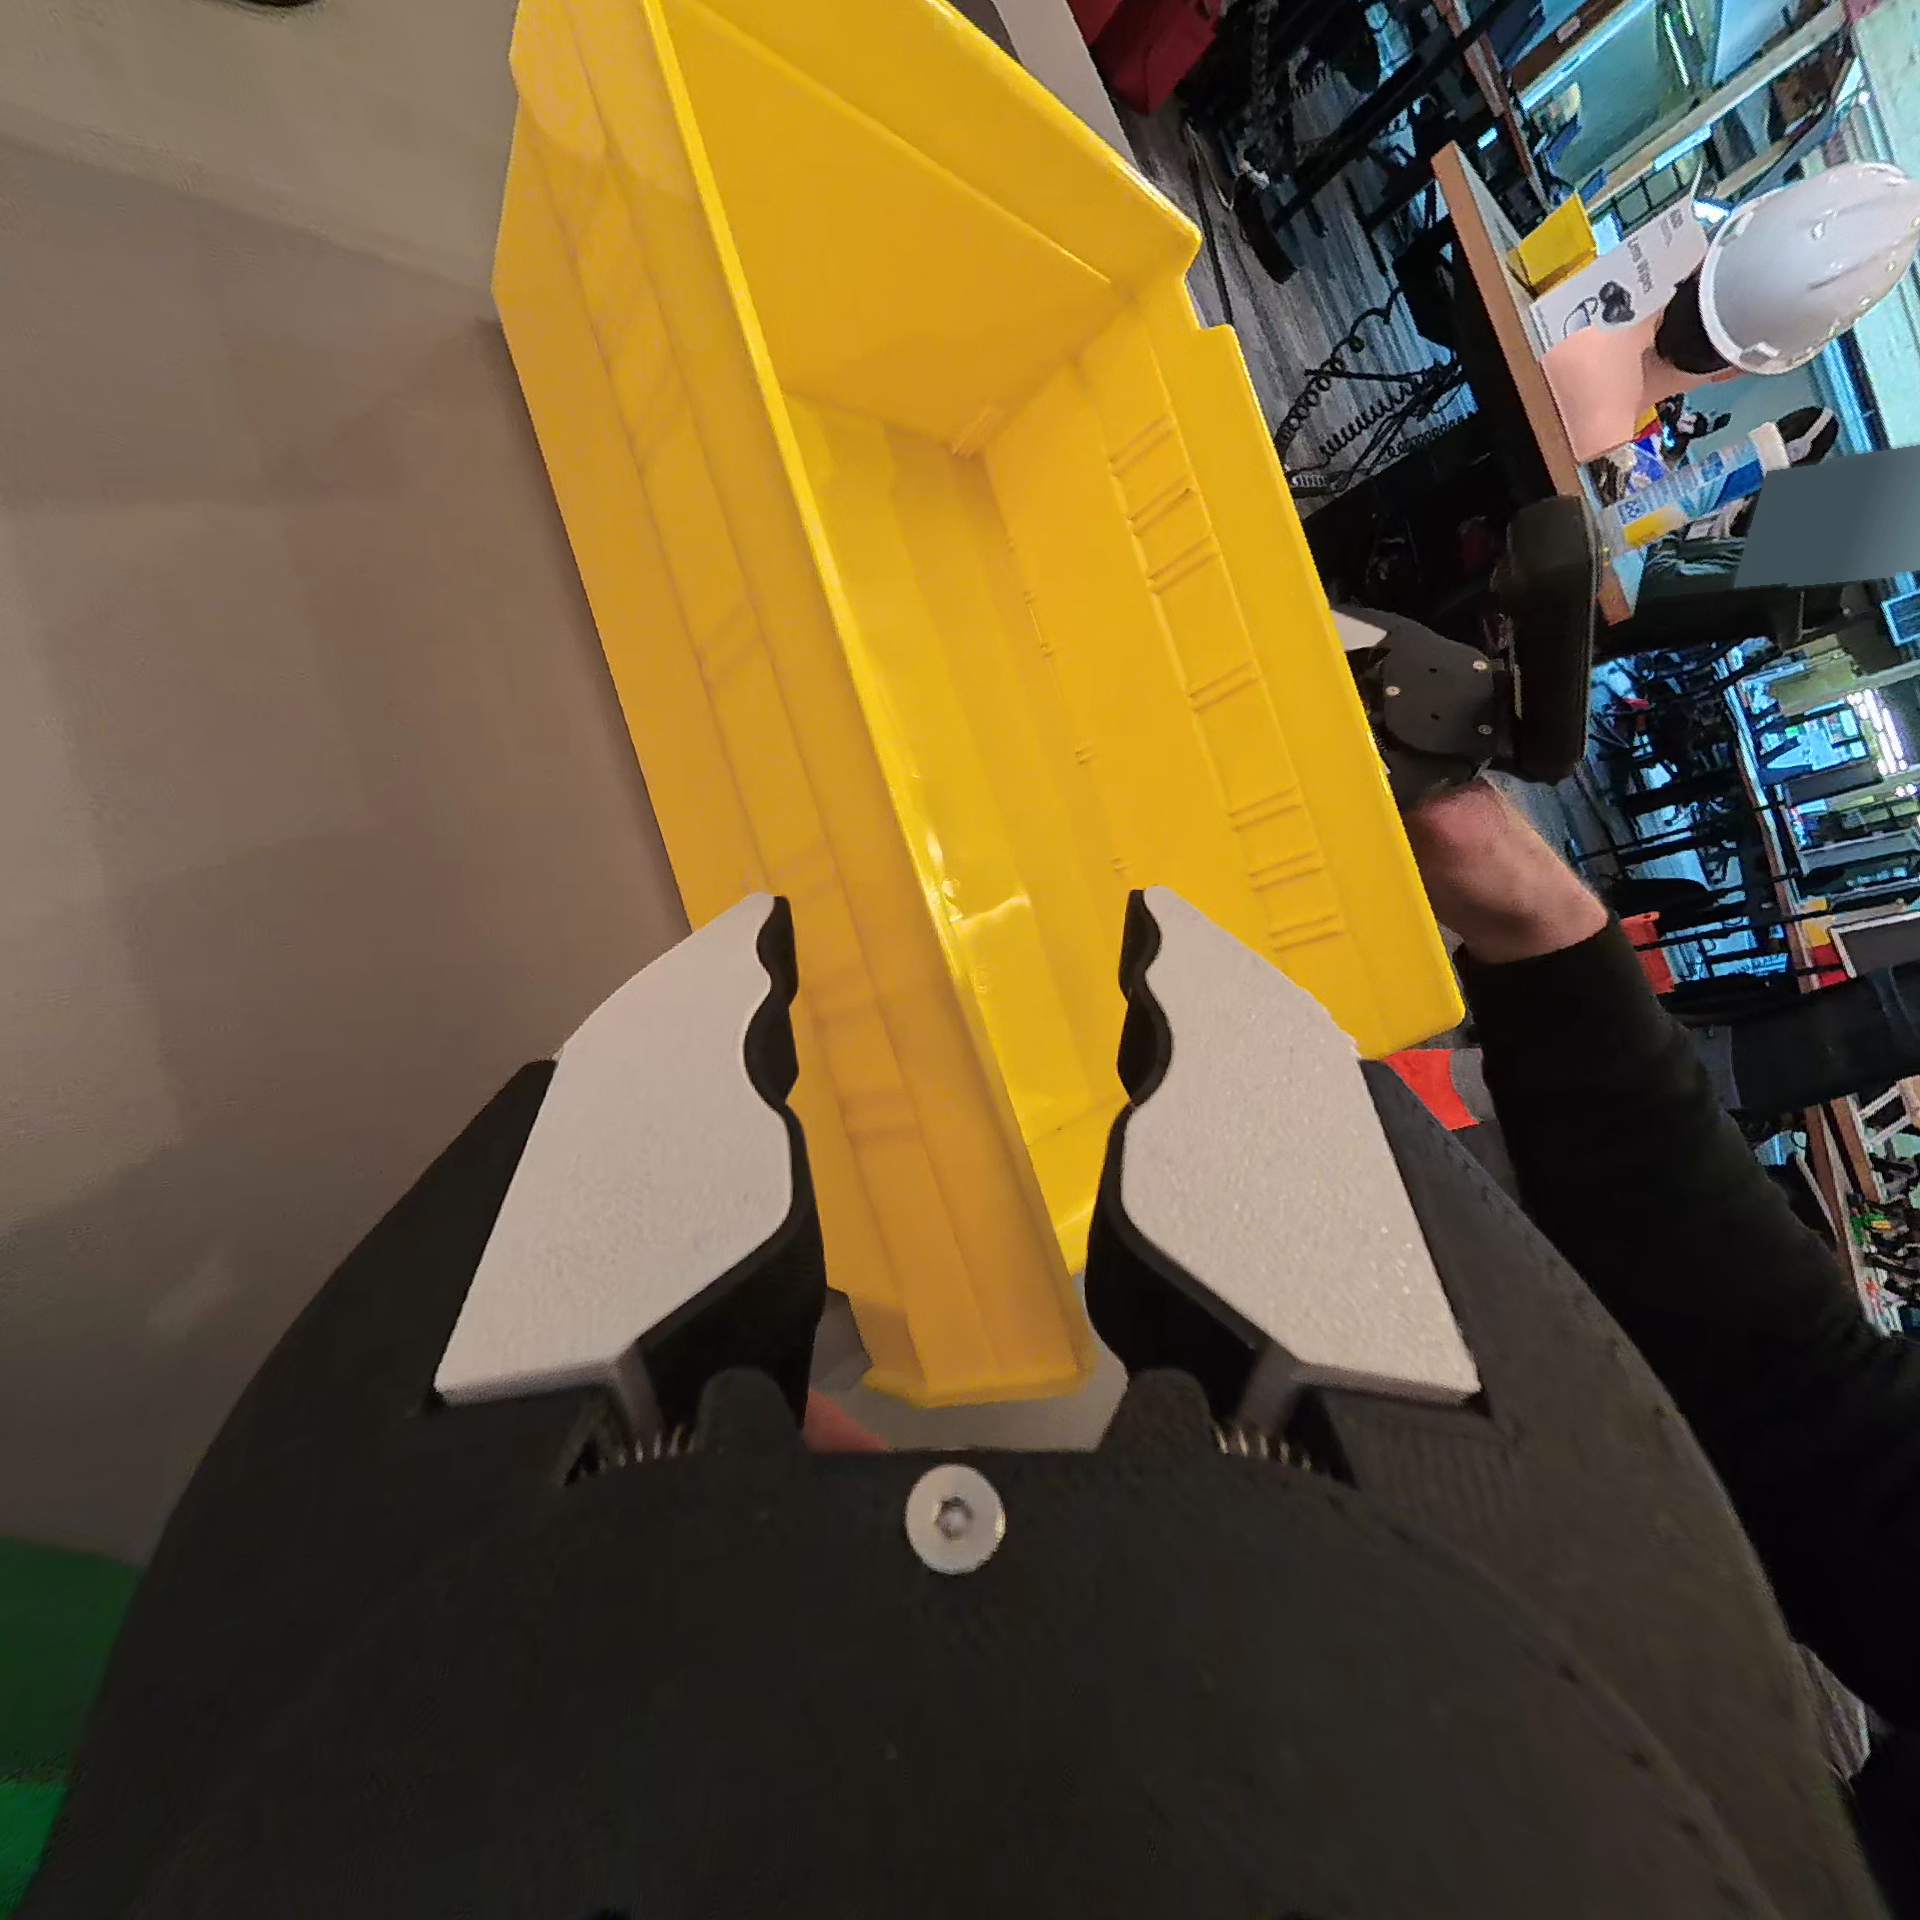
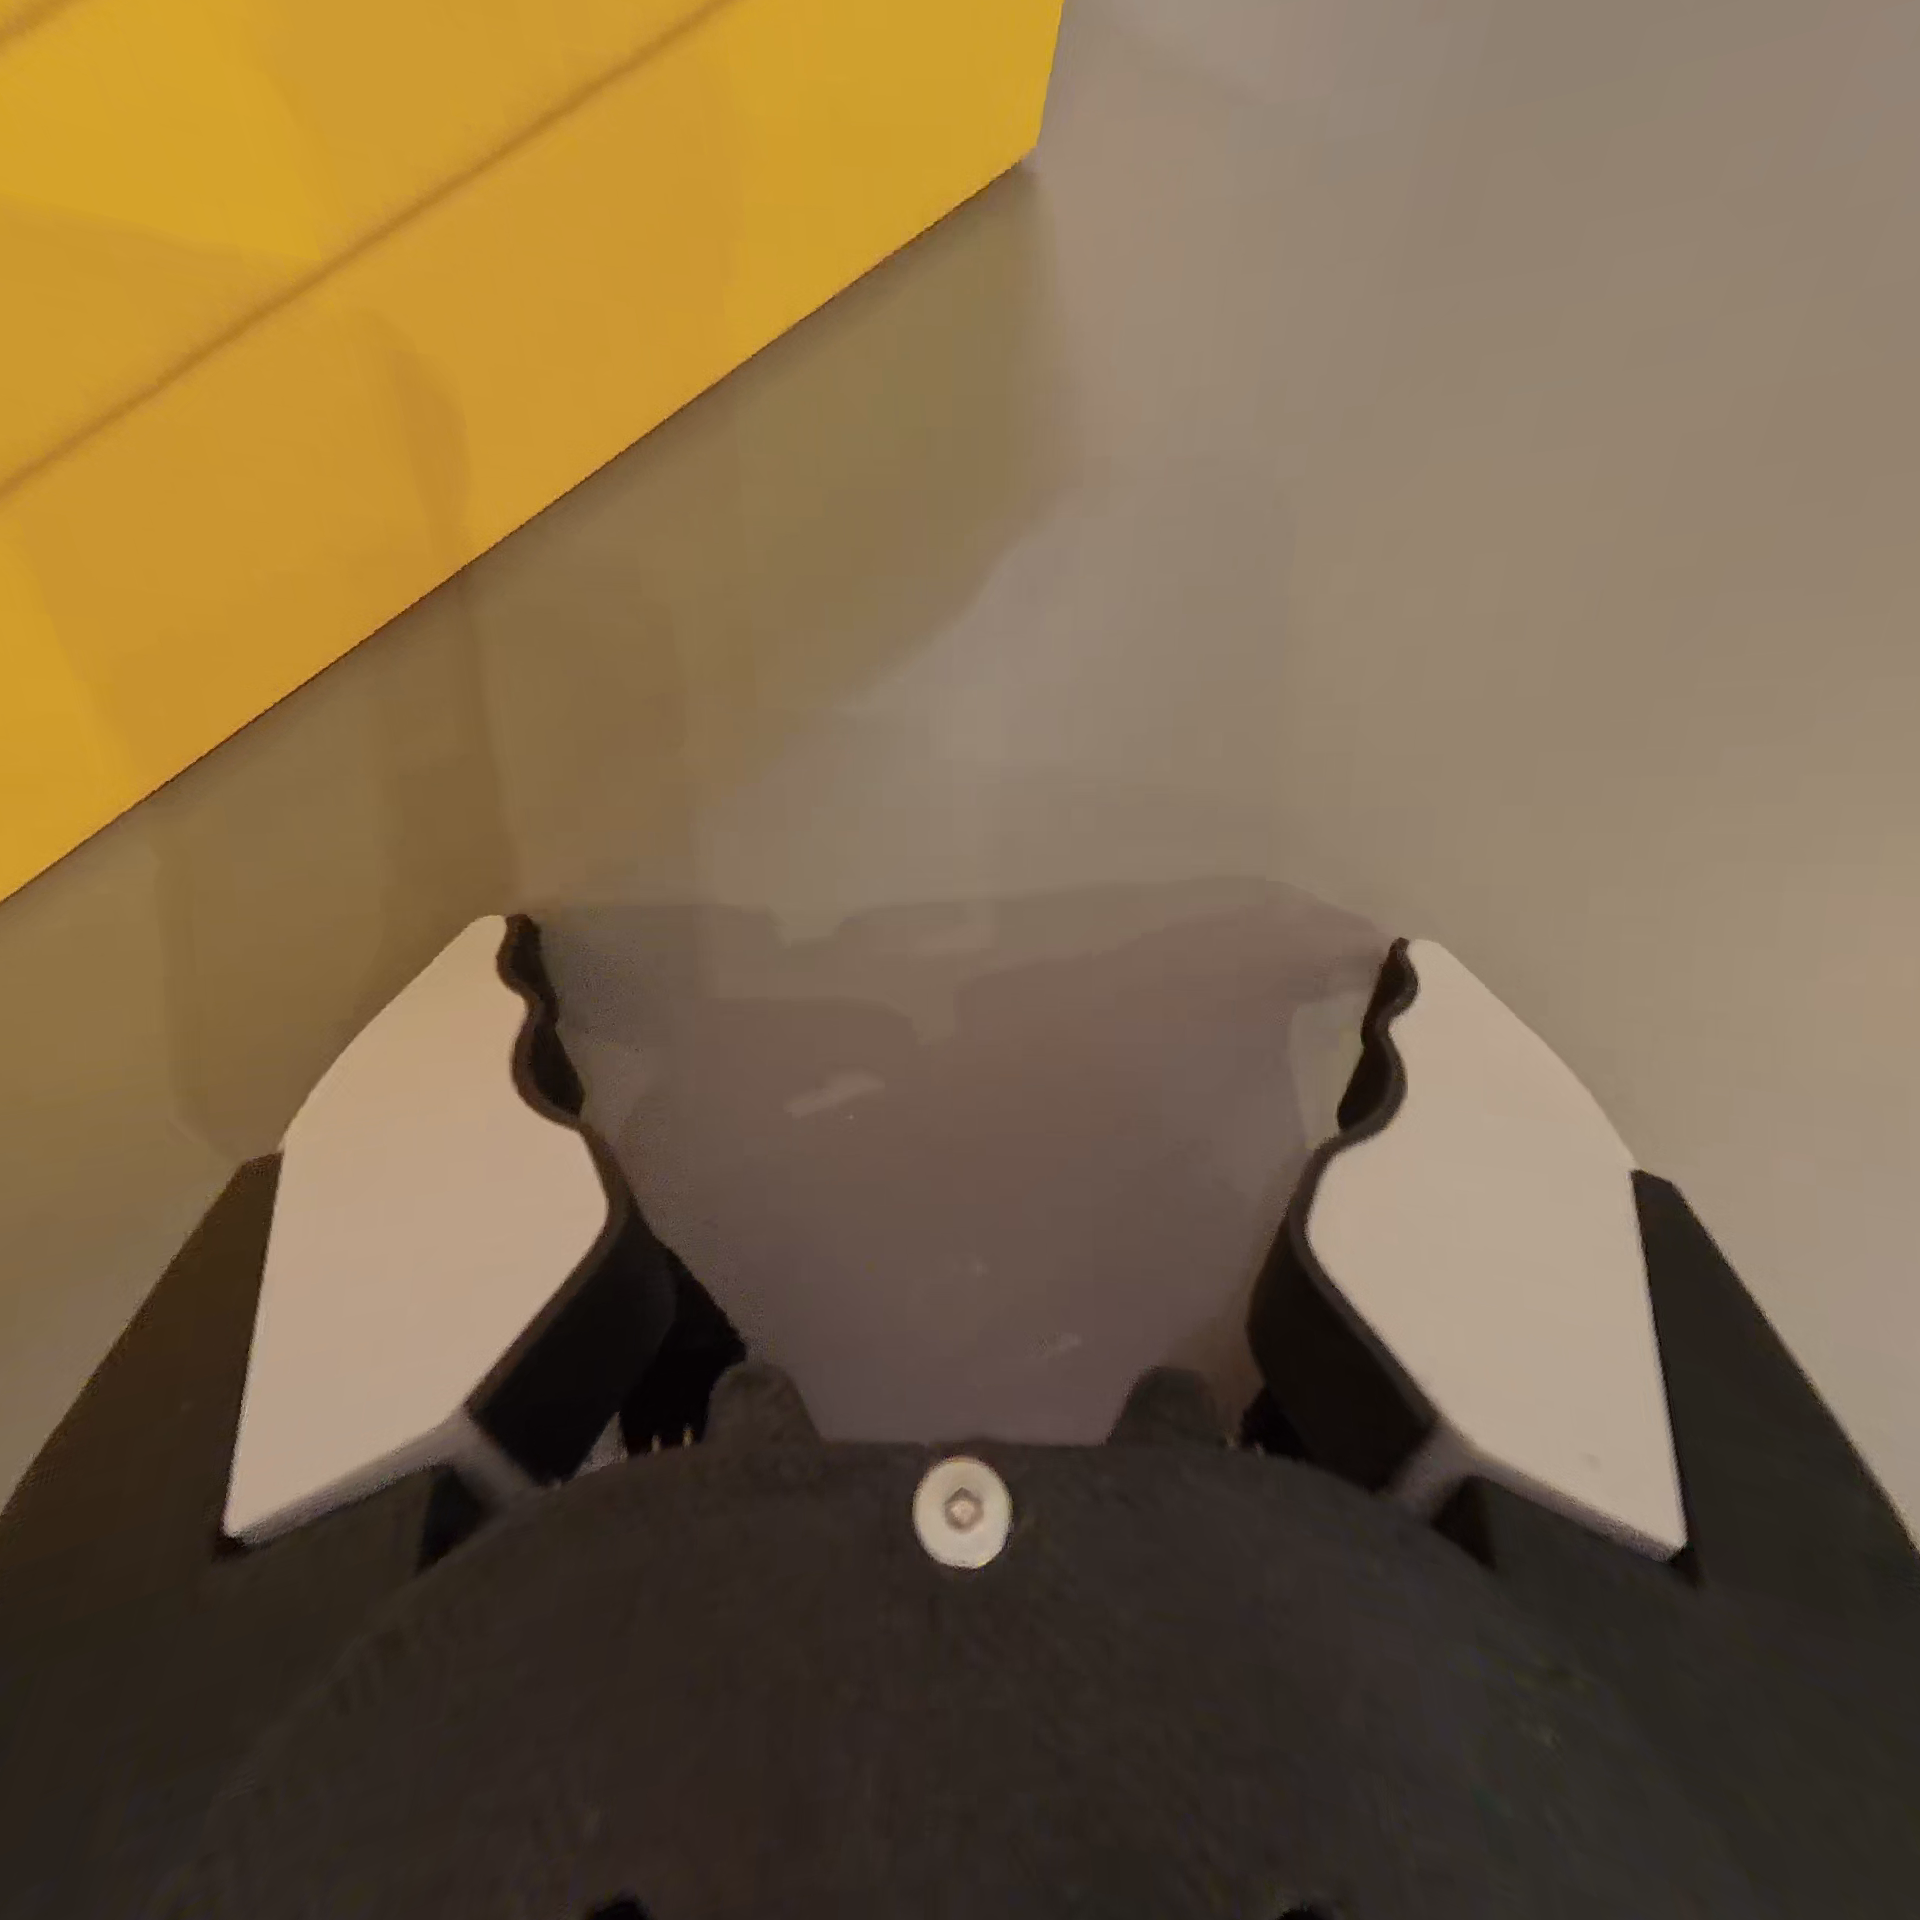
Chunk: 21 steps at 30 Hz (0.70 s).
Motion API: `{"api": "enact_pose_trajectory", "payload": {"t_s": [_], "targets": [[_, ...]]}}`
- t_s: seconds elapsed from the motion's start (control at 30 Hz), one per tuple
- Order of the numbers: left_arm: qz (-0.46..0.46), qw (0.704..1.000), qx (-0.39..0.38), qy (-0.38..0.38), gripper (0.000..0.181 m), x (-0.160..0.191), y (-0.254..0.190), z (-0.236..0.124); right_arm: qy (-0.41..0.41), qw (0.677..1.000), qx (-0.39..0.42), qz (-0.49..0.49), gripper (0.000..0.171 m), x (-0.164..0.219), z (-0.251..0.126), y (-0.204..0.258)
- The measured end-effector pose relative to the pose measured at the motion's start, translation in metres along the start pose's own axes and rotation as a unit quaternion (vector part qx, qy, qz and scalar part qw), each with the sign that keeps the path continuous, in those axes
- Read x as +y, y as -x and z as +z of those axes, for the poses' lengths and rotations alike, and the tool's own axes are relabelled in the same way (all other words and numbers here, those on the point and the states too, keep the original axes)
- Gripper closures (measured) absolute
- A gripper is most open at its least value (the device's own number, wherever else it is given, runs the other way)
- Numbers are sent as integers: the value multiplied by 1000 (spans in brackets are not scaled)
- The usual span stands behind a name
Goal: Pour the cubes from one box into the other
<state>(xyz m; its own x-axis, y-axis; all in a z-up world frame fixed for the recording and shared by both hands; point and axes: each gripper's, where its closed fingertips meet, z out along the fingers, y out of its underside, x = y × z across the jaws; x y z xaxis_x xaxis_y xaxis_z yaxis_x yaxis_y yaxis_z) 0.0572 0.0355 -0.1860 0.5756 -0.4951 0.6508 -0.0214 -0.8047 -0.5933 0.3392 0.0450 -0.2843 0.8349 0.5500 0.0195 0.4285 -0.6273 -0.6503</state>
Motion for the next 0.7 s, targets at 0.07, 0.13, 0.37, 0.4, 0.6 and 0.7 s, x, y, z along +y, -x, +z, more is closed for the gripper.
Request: {"api": "enact_pose_trajectory", "payload": {"t_s": [0.07,0.13,0.37,0.4,0.6,0.7], "targets": [[3,1000,1,2,122,1,-1,1,-11,1000,13,-12,38,-4,-1,1],[2,1000,0,3,123,3,1,1,-22,999,35,-18,40,-6,-4,-2],[-1,1000,5,2,124,4,6,-1,-7,999,-19,-26,44,0,-2,14],[1,1000,5,2,124,5,5,-1,-6,1000,-9,-22,39,0,-2,12],[27,1000,8,3,121,5,-1,-1,-30,998,12,-48,47,-6,-6,14],[42,999,6,8,122,7,-4,0,-17,1000,-7,-18,59,0,-6,17]]}}
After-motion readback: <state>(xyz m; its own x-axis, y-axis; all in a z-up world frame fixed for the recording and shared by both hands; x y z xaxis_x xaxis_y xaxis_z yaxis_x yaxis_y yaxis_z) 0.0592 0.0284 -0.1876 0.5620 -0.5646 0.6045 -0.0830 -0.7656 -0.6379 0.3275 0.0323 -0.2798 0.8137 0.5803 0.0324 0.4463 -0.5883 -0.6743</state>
